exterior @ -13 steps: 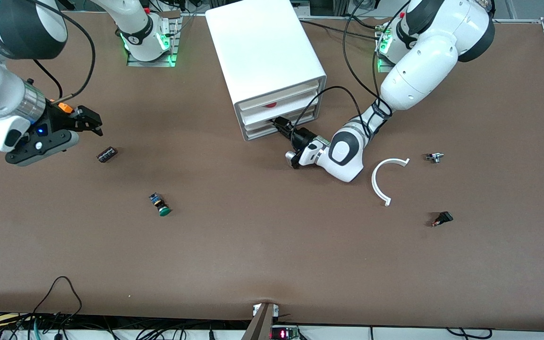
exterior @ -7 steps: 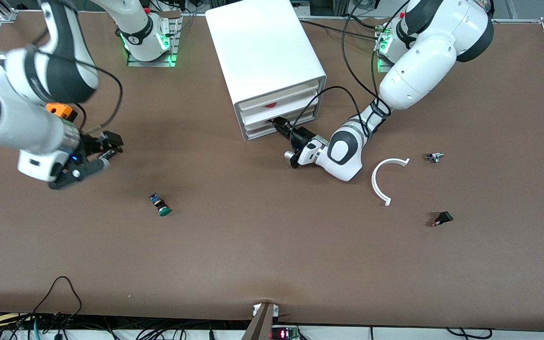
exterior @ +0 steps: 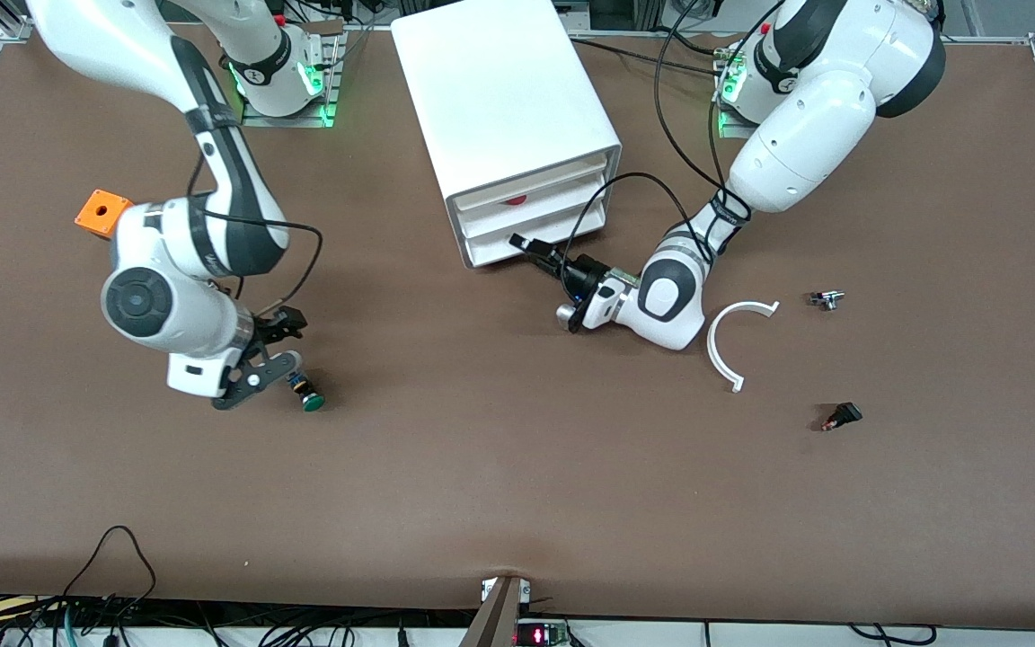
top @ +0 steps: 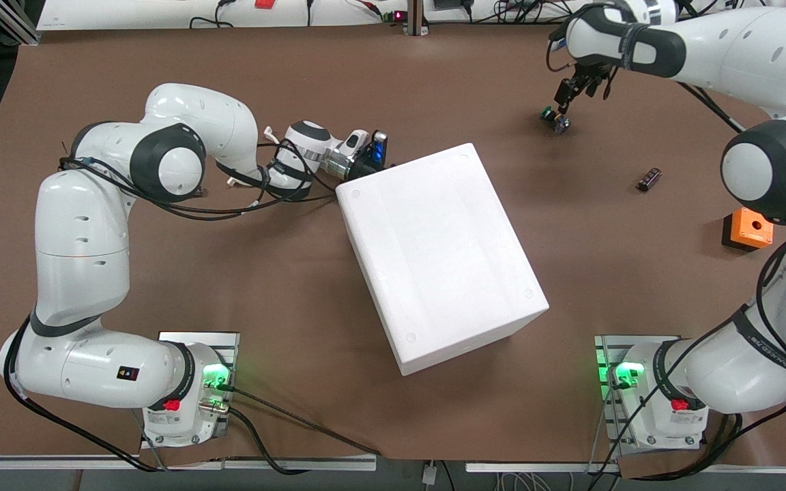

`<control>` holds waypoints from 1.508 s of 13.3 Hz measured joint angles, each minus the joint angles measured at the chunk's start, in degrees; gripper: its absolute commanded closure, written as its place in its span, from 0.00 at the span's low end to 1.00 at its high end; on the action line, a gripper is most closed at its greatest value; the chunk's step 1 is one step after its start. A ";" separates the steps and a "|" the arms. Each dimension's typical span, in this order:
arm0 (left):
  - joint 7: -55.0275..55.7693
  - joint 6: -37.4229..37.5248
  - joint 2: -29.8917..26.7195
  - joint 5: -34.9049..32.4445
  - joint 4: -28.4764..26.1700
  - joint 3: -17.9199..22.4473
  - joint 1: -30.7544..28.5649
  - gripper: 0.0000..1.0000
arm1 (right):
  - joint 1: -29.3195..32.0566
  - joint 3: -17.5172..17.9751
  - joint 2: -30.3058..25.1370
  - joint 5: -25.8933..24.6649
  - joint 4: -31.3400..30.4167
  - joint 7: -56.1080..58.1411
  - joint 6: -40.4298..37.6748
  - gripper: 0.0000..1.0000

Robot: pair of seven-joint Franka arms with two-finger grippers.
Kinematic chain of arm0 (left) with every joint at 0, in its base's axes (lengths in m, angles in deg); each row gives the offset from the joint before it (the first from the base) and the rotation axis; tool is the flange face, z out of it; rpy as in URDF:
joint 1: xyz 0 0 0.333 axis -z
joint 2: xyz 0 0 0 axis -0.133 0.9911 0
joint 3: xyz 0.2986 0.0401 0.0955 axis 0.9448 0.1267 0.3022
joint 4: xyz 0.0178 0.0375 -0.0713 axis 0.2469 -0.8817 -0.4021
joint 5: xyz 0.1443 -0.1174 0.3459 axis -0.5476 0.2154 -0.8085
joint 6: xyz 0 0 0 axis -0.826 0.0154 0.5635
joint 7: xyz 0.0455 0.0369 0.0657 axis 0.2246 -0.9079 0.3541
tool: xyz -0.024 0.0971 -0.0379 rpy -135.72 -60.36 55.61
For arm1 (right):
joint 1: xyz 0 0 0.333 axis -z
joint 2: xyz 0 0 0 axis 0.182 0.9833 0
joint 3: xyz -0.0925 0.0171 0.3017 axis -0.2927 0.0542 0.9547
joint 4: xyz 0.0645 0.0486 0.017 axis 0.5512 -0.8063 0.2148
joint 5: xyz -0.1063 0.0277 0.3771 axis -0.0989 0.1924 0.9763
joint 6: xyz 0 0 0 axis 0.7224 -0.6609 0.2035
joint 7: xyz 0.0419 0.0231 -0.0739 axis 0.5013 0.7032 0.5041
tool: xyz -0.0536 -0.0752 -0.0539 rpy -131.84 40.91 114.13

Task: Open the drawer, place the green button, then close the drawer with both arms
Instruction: 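Pull the drawer open with the left gripper while the right gripper grasps the button, then lift the green button with the right gripper and lower it into the drawer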

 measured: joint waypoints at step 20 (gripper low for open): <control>4.53 -17.65 -6.34 1.75 -0.28 1.85 -3.87 0.00 | 0.53 -0.11 7.08 8.58 -1.45 6.56 13.19 1.00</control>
